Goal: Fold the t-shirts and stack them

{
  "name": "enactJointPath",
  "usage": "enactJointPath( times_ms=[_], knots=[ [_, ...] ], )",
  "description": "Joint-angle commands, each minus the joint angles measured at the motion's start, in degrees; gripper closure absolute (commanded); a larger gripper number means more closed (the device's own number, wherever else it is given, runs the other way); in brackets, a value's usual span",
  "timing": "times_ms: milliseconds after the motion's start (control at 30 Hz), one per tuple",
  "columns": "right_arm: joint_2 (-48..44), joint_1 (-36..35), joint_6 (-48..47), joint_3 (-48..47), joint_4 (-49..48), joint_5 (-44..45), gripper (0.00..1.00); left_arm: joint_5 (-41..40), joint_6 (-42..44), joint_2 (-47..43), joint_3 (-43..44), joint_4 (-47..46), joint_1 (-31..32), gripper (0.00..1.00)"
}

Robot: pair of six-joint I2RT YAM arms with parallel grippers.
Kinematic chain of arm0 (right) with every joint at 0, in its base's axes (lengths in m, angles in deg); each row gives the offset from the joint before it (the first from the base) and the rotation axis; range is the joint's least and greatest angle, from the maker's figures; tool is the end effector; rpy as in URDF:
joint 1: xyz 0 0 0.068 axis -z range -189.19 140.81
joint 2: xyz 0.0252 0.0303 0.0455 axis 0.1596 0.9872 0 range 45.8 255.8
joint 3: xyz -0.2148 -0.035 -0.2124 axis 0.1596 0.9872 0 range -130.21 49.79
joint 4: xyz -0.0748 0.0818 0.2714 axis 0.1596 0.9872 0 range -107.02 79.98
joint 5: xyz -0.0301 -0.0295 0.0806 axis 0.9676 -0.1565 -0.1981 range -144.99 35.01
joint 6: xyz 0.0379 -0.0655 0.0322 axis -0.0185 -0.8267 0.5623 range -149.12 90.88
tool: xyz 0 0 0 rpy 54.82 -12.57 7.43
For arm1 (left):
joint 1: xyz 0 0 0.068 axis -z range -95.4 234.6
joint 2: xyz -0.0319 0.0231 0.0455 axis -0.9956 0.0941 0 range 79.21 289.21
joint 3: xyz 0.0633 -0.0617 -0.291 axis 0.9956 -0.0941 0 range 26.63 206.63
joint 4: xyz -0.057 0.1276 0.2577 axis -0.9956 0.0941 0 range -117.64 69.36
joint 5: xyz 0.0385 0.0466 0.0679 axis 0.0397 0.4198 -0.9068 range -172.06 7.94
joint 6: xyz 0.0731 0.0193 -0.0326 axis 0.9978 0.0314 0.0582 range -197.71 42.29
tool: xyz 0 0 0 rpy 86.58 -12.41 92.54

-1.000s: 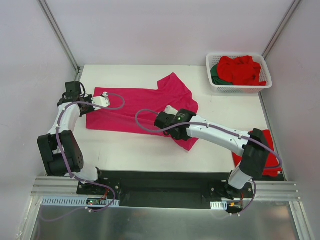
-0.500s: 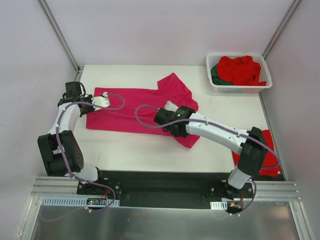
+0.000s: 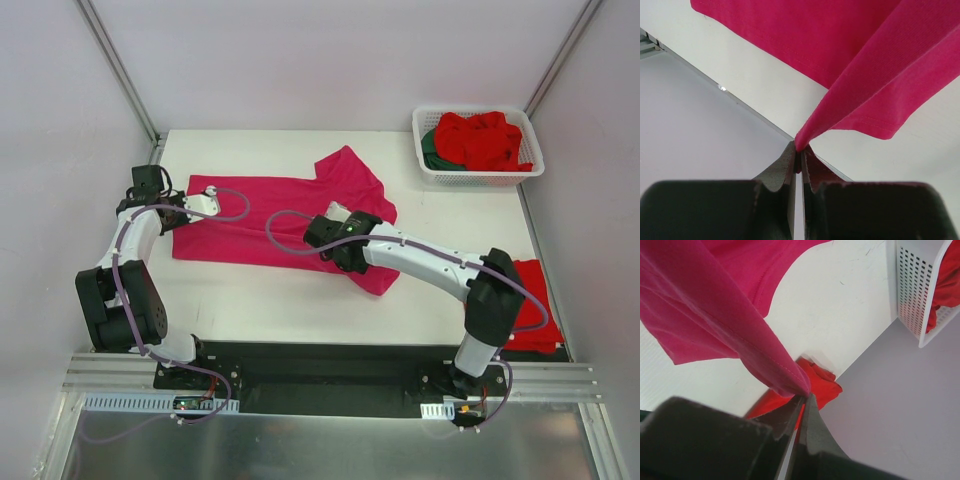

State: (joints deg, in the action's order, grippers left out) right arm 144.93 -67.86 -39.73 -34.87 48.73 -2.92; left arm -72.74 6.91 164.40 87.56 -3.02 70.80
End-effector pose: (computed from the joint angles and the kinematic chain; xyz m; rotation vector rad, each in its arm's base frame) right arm 0.2415 0.2882 0.2782 -1.3032 2.0652 -1.0034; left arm 0.3610 0.0767 0.2398 1.5072 1.9888 0.5754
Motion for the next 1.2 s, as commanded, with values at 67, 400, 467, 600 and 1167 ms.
enactJointPath(
  times_ms=[67,400,467,600,1167],
  knots=[
    [0.97,1.02,-2.57,-1.99,-1.59,4.17,0.99,-1.32,0.28,-0.29,-0.37,-0.8,0.27,1.0],
    [2.64,2.25,-5.91,-4.63,-4.41,5.93,0.99,-1.41,-0.07,-0.02,-1.07,-1.24,0.18,1.0],
    [2.82,2.34,-6.26,-4.72,-4.76,5.85,0.99,-1.5,0.02,-0.2,-1.42,-1.33,0.18,1.0],
    [3.0,2.69,-7.58,-4.63,-5.99,6.2,0.99,-1.5,0.02,-0.37,-1.95,-1.51,0.18,1.0],
    [5.01,6.55,-13.47,-5.34,-12.58,6.46,0.99,-2.47,-0.07,-0.46,-2.57,-1.86,0.0,1.0]
  ],
)
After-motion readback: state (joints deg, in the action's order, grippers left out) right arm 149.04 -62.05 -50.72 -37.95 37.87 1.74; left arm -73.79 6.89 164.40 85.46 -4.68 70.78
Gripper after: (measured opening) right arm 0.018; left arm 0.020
